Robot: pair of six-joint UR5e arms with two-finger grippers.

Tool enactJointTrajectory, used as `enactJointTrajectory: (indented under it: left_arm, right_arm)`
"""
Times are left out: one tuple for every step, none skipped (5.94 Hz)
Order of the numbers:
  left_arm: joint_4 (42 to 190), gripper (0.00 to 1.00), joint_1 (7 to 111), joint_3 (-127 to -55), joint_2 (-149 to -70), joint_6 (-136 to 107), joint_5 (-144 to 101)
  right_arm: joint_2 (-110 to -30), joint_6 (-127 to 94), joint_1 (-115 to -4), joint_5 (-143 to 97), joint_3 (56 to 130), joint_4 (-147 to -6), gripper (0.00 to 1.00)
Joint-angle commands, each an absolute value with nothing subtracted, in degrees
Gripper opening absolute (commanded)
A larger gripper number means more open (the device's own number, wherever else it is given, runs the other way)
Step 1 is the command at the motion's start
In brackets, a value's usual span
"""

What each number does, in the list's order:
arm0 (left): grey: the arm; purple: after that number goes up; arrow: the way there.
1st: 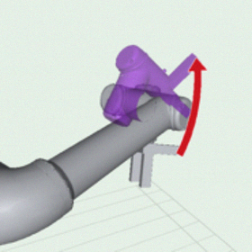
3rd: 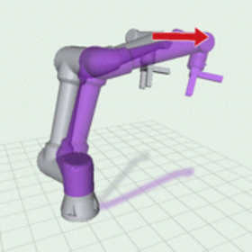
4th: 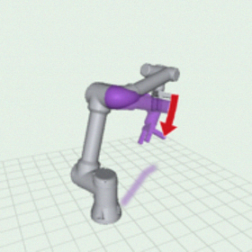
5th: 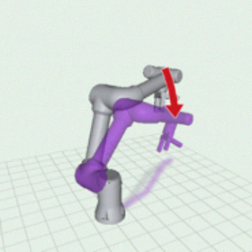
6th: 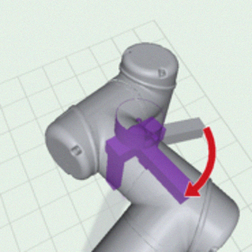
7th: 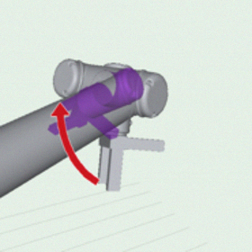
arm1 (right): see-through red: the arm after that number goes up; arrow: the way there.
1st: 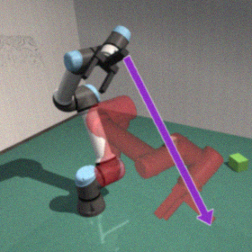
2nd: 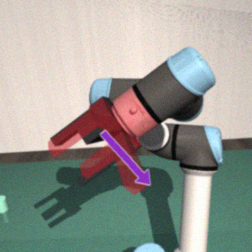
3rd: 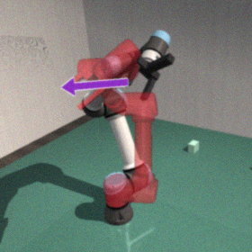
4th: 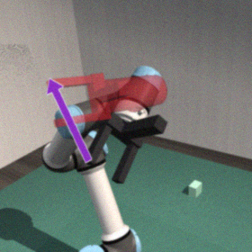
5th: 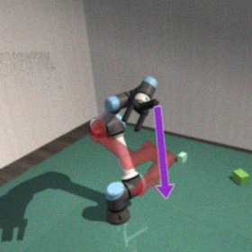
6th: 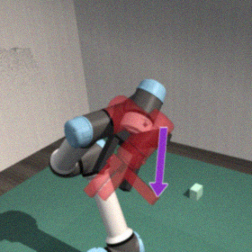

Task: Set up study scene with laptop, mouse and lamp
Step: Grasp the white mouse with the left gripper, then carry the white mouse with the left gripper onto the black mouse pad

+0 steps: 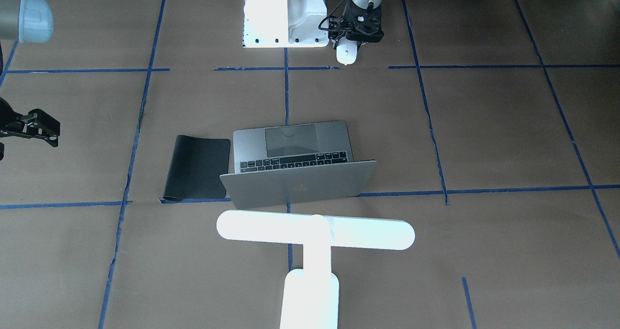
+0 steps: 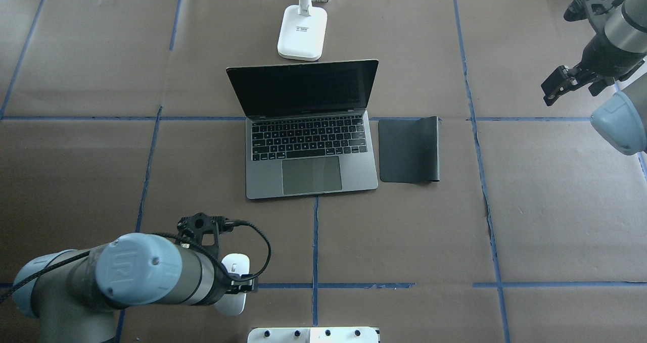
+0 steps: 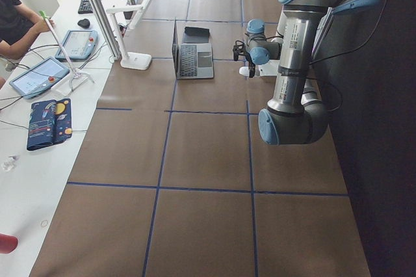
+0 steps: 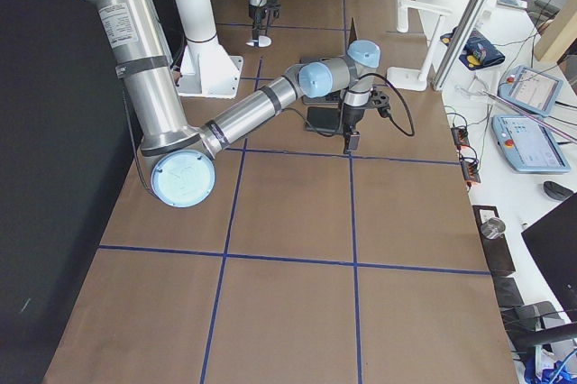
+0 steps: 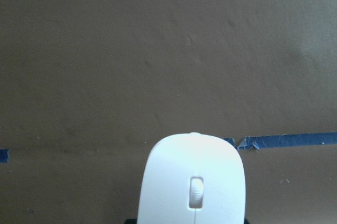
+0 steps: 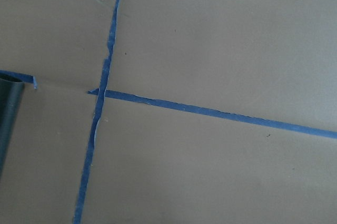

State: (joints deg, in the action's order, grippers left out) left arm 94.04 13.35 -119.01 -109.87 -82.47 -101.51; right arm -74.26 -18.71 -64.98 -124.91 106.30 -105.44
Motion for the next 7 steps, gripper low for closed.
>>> enactJointTrajectory:
  left_arm:
    - [91.0,0.05,18.8,-107.5,-126.3,-81.9,-101.6]
    - [91.3,0.05,21.0,-101.9,-132.0,-81.9,-101.7]
    - [93.9,0.05,22.3,-94.9,-137.7,-82.0,-101.7]
    - [97.8,0.05,23.6,-83.4,-146.0,-82.1,-101.8]
    - [101.0,0.04,24.3,-75.3,-151.0,-82.2,-101.8]
    - [104.9,0.04,24.9,-67.0,-156.0,-82.3,-101.8]
    - [106.5,0.04,25.4,-60.8,-160.4,-82.3,-101.8]
  right_arm:
    - [-78.5,-9.9,-68.4,-125.0,106.8,-105.3,1.00]
    - [-80.7,-5.1,-71.9,-124.9,106.7,-105.3,1.00]
    - [-83.5,0.6,-75.4,-124.9,106.4,-105.3,1.00]
    - [-86.3,3.7,-79.2,-125.7,106.3,-105.1,1.00]
    - [-86.2,3.3,-81.1,-129.0,106.3,-105.0,1.00]
    - [-86.3,3.3,-81.1,-128.6,106.6,-104.9,1.00]
    - [-86.0,3.3,-81.6,-128.8,107.1,-104.9,1.00]
